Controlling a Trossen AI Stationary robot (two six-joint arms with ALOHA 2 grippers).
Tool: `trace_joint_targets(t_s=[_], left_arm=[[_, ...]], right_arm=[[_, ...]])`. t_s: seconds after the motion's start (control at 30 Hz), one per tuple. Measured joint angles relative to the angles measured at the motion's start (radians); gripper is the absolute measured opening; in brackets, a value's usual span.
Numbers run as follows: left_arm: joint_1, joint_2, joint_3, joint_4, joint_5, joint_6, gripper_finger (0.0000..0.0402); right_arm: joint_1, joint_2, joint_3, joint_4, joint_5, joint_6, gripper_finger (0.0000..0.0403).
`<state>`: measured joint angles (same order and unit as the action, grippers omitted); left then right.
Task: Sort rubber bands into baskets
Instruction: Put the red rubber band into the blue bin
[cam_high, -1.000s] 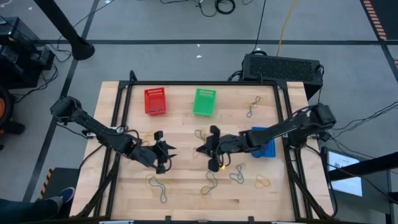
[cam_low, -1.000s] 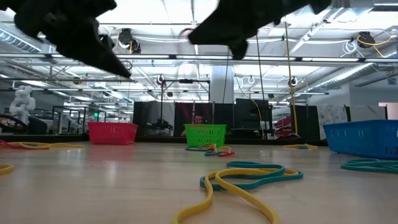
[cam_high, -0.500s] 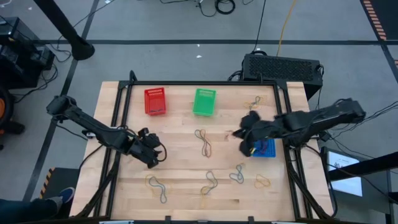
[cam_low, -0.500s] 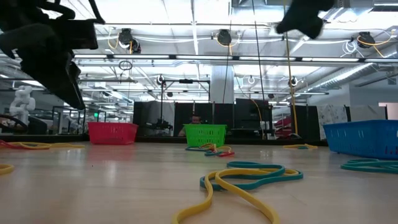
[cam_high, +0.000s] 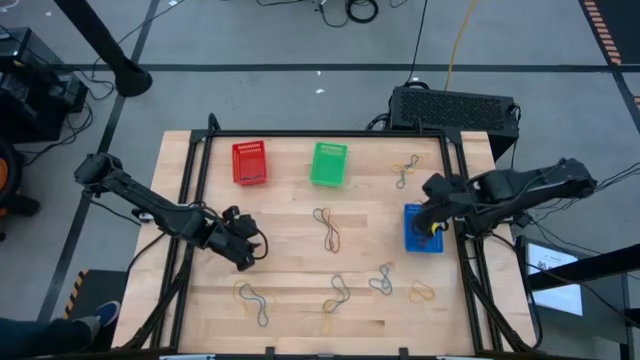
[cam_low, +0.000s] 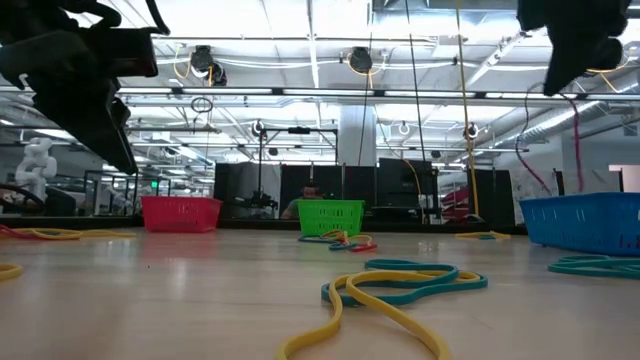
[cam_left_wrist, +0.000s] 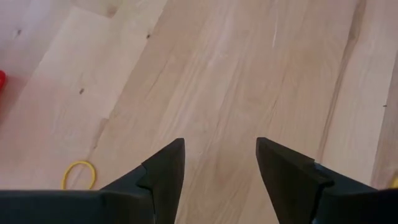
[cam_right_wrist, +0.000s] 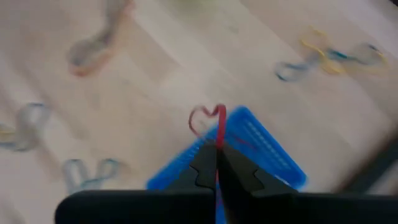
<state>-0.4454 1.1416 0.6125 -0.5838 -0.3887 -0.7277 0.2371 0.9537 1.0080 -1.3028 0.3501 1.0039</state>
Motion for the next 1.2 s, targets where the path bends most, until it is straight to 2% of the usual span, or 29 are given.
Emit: trace_joint_targets(t_s=[0.23,0.5,0.7,0.83,1.0,1.2], left_arm=[[0.000,0.000,0.000,-0.001,0.061,0.000,0.0206],[0.000,0.000,0.000,-0.014,0.138,-0.028,0.0206],[-0.002,0.000,0.000,-0.162,0.184,-0.157,0.0206],[-0.002,0.000,0.000,-0.276,0.203,-0.239,0.0206],[-0.002,0.006,0.000,-0.343,0.198,-0.299,0.0206],[-0.001,0.063,0.000,-0.434,0.206,-0.368,0.0201]], right_arm=[[0.000,0.114,-0.001,-0.050,-0.019,0.056,0.0000],[0.000,0.267,-0.001,-0.052,-0.141,0.119,0.0000],[0.000,0.357,-0.001,-0.061,-0.143,0.089,0.0006],[0.000,0.392,-0.001,-0.107,-0.143,0.075,0.0034],[0.000,0.408,-0.001,-0.158,-0.143,0.047,0.0084],[0.000,0.394,-0.001,-0.168,-0.162,0.003,0.0133]])
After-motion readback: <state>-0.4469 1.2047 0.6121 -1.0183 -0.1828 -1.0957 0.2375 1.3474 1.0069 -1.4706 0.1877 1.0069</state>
